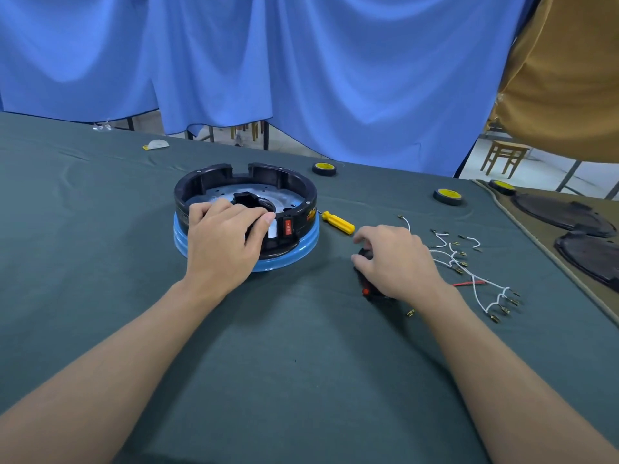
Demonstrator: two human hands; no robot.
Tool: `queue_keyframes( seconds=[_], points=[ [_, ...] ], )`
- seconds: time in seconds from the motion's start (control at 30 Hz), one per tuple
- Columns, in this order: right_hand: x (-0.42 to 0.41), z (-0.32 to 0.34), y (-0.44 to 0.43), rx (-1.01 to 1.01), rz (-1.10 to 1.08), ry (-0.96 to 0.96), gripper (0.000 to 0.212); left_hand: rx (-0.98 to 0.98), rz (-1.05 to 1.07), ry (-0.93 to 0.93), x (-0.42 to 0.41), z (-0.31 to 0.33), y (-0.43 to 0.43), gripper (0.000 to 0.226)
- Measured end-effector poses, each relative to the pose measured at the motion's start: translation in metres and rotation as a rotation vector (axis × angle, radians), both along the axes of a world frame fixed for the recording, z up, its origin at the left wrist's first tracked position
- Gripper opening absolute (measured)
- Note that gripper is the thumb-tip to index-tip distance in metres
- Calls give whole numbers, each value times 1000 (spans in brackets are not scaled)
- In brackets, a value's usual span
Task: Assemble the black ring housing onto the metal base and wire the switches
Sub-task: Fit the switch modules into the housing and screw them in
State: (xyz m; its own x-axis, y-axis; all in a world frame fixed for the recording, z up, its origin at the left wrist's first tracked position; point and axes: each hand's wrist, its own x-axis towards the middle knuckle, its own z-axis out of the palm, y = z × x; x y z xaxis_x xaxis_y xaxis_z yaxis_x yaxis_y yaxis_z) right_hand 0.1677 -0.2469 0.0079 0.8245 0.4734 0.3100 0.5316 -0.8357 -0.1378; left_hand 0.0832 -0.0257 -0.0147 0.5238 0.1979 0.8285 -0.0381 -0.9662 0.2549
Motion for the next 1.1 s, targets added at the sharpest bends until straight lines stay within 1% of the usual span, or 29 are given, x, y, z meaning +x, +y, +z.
queue_keyframes(
  seconds=[0.07, 0.13, 0.17, 0.2, 0.23, 0.27, 0.37, 0.5, 0.67, 0.8, 0.9, 0.97, 1.03, 1.1],
  points=[
    [-3, 0, 5, 172, 89, 38, 23, 41, -5, 18, 0, 0, -4, 27],
    [-7, 2, 10, 385, 136, 130, 14, 115, -2, 27, 0, -1, -5, 25],
    [-9, 3, 12, 498, 144, 198, 14, 151, 1, 35, 0, -1, -5, 26],
    [-12, 4, 14, 605, 152, 277, 19, 176, 3, 43, -1, -1, -4, 27],
    [-15, 3, 16, 688, 161, 356, 24, 188, 3, 49, -1, -1, -4, 28],
    [-17, 2, 18, 725, 167, 412, 26, 192, 3, 51, -1, -1, -4, 27],
    [-24, -3, 26, 741, 170, 445, 25, 178, 5, 51, -1, -2, -4, 25],
    [-28, 0, 30, 873, 178, 436, 21, 175, 6, 56, -1, -1, -4, 24],
    [-35, 5, 30, 759, 228, 256, 16, 167, -8, 58, -2, 1, -6, 24],
    [-41, 9, 33, 800, 277, 164, 20, 157, -12, 77, -3, 2, -7, 24],
    [-45, 10, 41, 952, 331, 265, 22, 114, -37, 86, -4, 3, -9, 28],
    [-49, 9, 50, 1037, 343, 327, 21, 58, -69, 103, -6, 4, -11, 36],
    [-52, 6, 58, 1082, 337, 353, 20, 26, -114, 105, -6, 4, -11, 42],
    [-52, 2, 62, 1074, 322, 318, 18, 15, -145, 86, -6, 4, -11, 41]
  ],
)
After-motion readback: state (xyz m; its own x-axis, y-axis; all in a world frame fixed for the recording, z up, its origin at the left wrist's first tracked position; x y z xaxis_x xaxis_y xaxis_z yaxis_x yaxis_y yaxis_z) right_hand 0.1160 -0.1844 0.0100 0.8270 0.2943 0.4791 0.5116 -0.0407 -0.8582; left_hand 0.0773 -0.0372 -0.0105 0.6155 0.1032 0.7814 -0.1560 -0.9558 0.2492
